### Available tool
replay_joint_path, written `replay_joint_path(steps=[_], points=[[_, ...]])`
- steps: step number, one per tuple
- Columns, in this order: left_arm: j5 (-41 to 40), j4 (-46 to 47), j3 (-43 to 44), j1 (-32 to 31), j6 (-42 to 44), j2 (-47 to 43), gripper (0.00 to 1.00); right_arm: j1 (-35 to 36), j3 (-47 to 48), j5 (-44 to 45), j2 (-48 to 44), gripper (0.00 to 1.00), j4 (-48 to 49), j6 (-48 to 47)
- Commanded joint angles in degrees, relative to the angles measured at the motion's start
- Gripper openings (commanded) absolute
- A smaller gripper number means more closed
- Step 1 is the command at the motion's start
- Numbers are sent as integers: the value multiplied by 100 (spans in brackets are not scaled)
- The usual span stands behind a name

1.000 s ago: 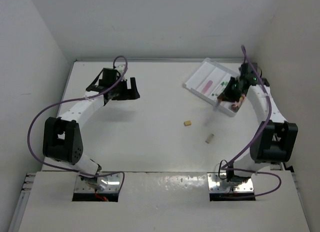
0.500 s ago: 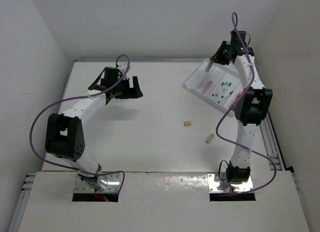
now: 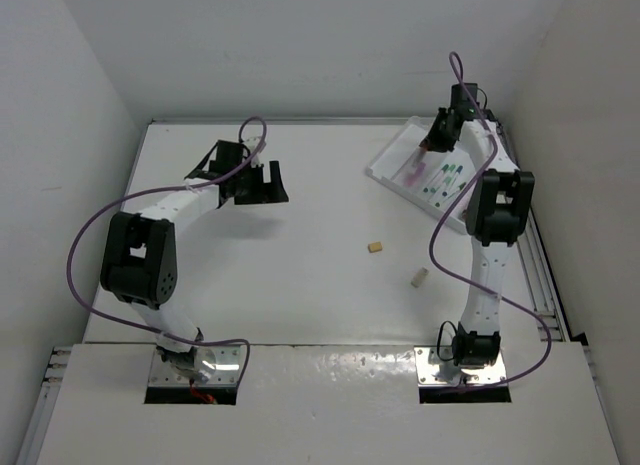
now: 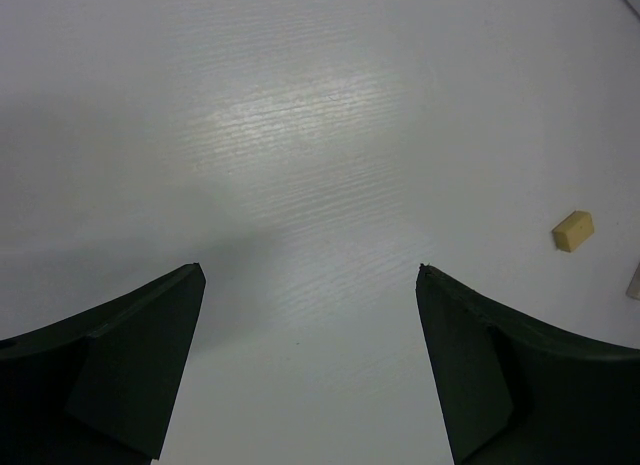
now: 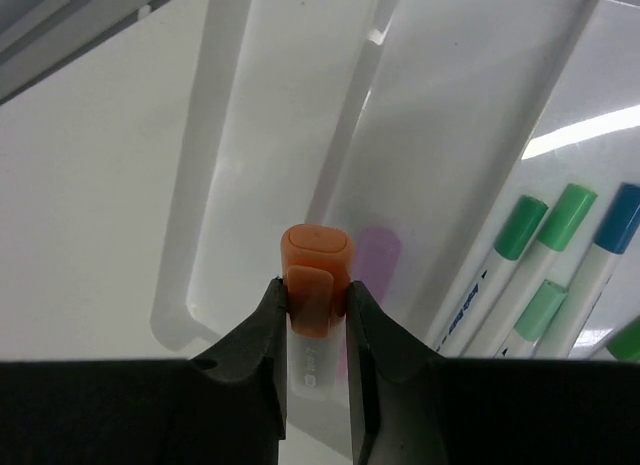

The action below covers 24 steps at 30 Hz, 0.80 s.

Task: Sort the stationery into containers
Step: Place the stationery into the container

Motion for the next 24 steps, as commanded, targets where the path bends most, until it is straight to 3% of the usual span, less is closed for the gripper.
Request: replay_joint_path(steps=[1, 4, 7, 9, 12, 15, 16, 22, 24], points=[[75, 48, 212, -12, 4, 31, 93, 30, 75, 315, 192, 3, 97, -37], [40, 13, 230, 23, 4, 48, 93, 12, 101, 350, 255, 45, 36, 7], [4, -5, 256, 23, -49, 31, 97, -31, 110, 280, 158, 56, 18, 34], [-13, -5, 282, 23, -75, -22, 98, -110, 93, 8, -96, 54, 0, 8], [-49, 48, 265, 32, -111, -119, 99, -181, -196, -431, -667, 40, -105, -552], [-75, 22, 230, 14, -76, -215, 98, -67, -1284, -783, -1685, 31, -193, -1528], [-101, 30, 204, 14, -49, -294, 98, 38, -2027, -845, -1984, 31, -167, -1774], [-128, -21, -25, 23, 583, -637, 98, 670, -4411, -1206, -4041, 29, -797, -4173], [-136, -153, 1, 23, 794, -734, 98, 934, -4967, -1022, -4620, 37, -957, -4753]])
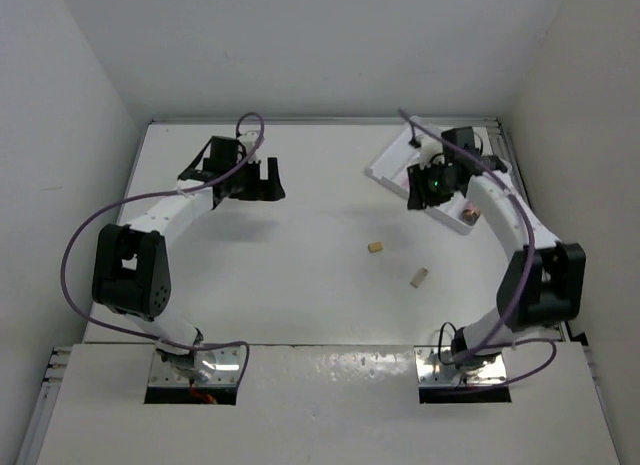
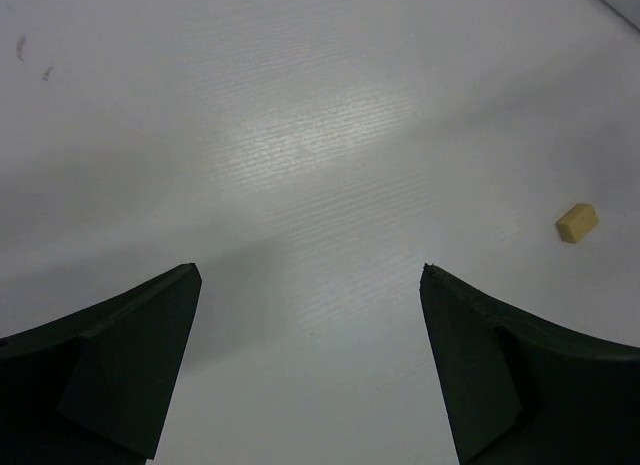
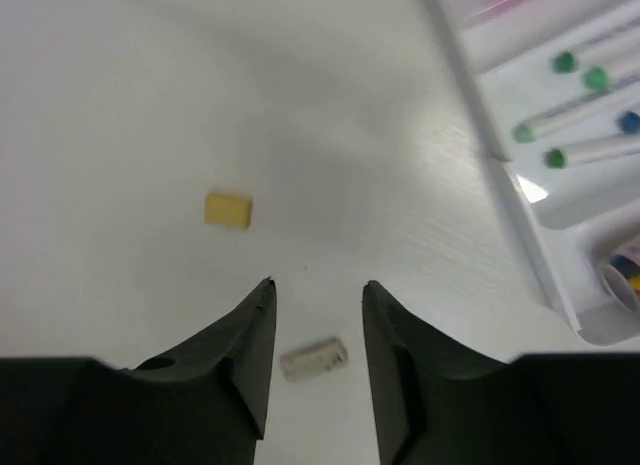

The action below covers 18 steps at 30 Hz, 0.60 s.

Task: Sort the stationery into containers
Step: Place the stationery into the container, then grab a piece of stationery with the right arm

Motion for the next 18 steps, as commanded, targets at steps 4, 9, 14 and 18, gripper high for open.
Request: replay_joint_path(steps=[4, 9, 14, 18], points=[[-38, -346, 19, 17, 585, -555, 98, 753, -2162, 343, -1346, 56, -415, -1963], [-56, -416, -69, 17, 603, -793, 98, 1070, -2905, 837, -1681, 68, -62, -1735], [-82, -548, -69, 17, 647, -986, 98, 1220, -3143, 1206, -1471, 73, 254, -1664], [-100, -539, -139, 25, 700, -1074, 98, 1308, -3204, 1277, -1251, 77, 526, -1805]])
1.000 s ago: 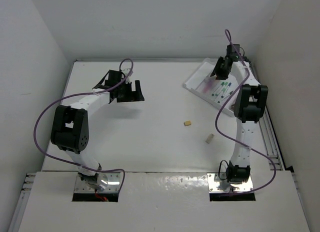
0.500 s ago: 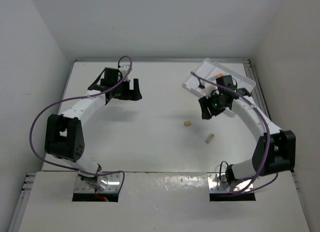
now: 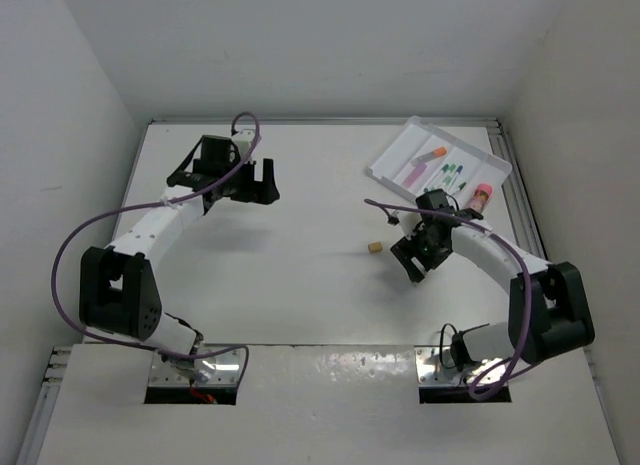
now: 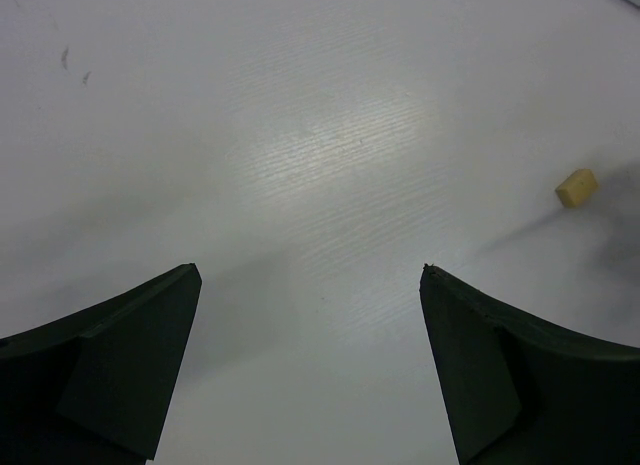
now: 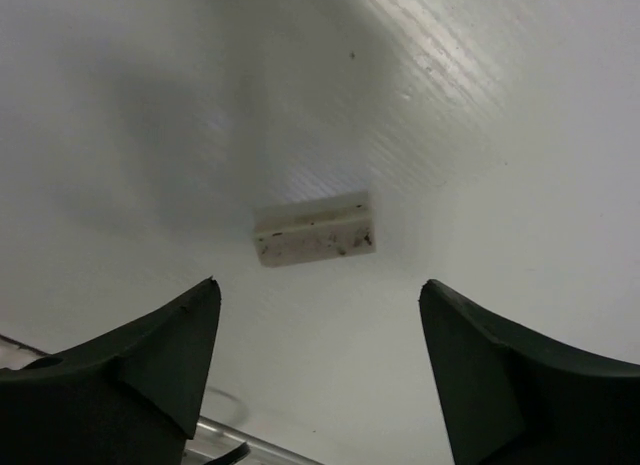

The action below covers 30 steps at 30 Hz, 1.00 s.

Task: Sort the stationery into containers
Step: Grab a piece of stationery with the right arm

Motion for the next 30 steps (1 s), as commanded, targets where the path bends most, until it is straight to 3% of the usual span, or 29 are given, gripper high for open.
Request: replay_joint_path(steps=[1, 9, 21, 24, 30], points=[[-13, -19, -63, 12, 144, -250, 98, 108, -33, 210, 185, 81, 446, -185], [102, -142, 34, 56, 162, -101, 100, 187, -15, 87, 625, 82, 525, -484], [410, -221, 60, 188, 136, -22, 100, 38, -165, 61, 1038, 76, 692, -862], [366, -195, 52, 179, 136, -39, 100, -24, -130, 17, 1082, 69, 701, -923], [357, -195, 78, 197, 127, 13, 100, -85, 10, -18, 960, 46, 675, -1266]])
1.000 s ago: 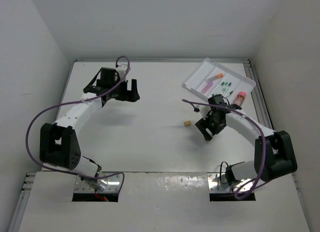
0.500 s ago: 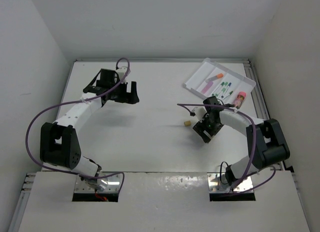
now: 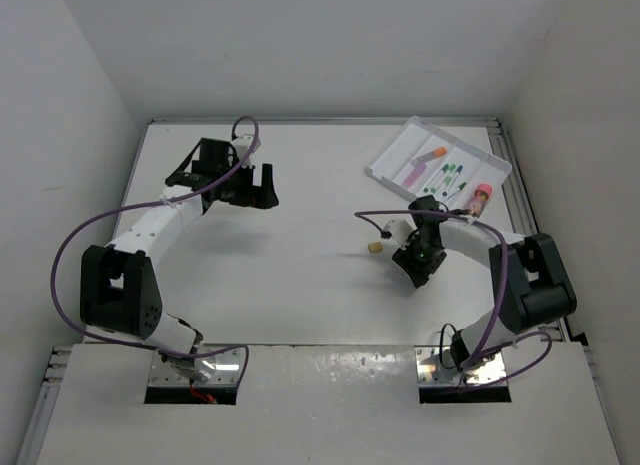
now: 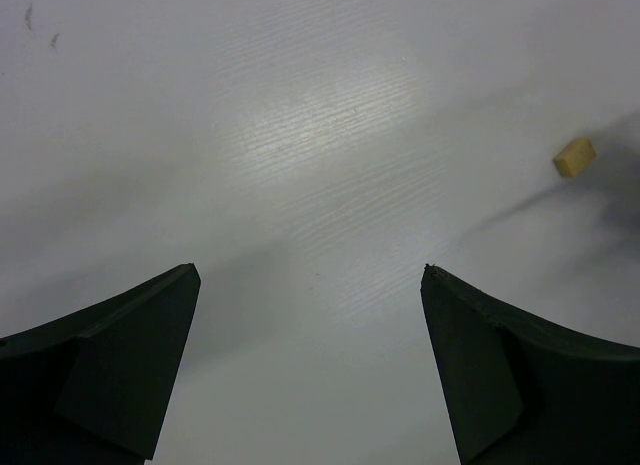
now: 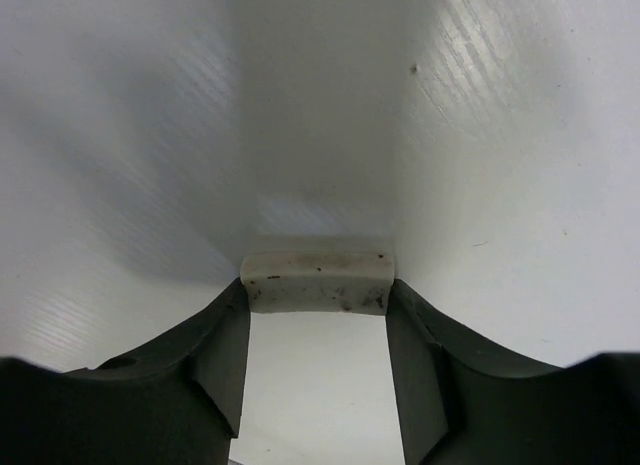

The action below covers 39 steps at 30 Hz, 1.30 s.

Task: Sort the stationery into containers
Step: Grab a piece of stationery with the right arm, then place the stationery into the container

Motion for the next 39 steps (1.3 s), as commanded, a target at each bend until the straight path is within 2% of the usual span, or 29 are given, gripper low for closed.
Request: replay_joint_path(steps=[1, 5, 8, 9, 11, 14, 15, 20, 23, 26, 34, 39], points=[[66, 87, 117, 68, 22, -15, 100, -57, 258, -38, -92, 40, 133, -302], [84, 113, 117, 68, 5, 64, 100, -66, 1153, -240, -145, 31, -157, -137], [110, 175, 143, 68, 5, 134, 100, -197, 2400, -528, 109, 30, -237, 319], [93, 245, 144, 59, 13, 169, 100, -302, 3108, -582, 240, 30, -211, 478], [31, 367, 144, 59, 5, 196, 100, -408, 4180, -750, 741, 29, -158, 927], [-13, 605, 109, 59, 5, 187, 100, -523, 5134, -759, 1523, 28, 18, 1410], [-4, 632, 100, 68, 5, 187, 100, -566, 5728, -724, 1725, 28, 123, 1490], [75, 623, 231, 59, 92, 388, 100, -654, 7190, -513, 3068, 27, 501, 1605], [92, 614, 275, 59, 136, 520, 100, -672, 7518, -443, 3614, 26, 877, 1622], [189, 684, 240, 68, 101, 617, 100, -672, 7370, -442, 3879, 26, 1370, 1508], [584, 790, 232, 59, 136, 864, 100, -734, 7308, -416, 4460, 28, 1740, 1149], [778, 1027, 38, 7, 224, 846, 100, -769, 7368, -407, 4793, 42, 1741, 946]])
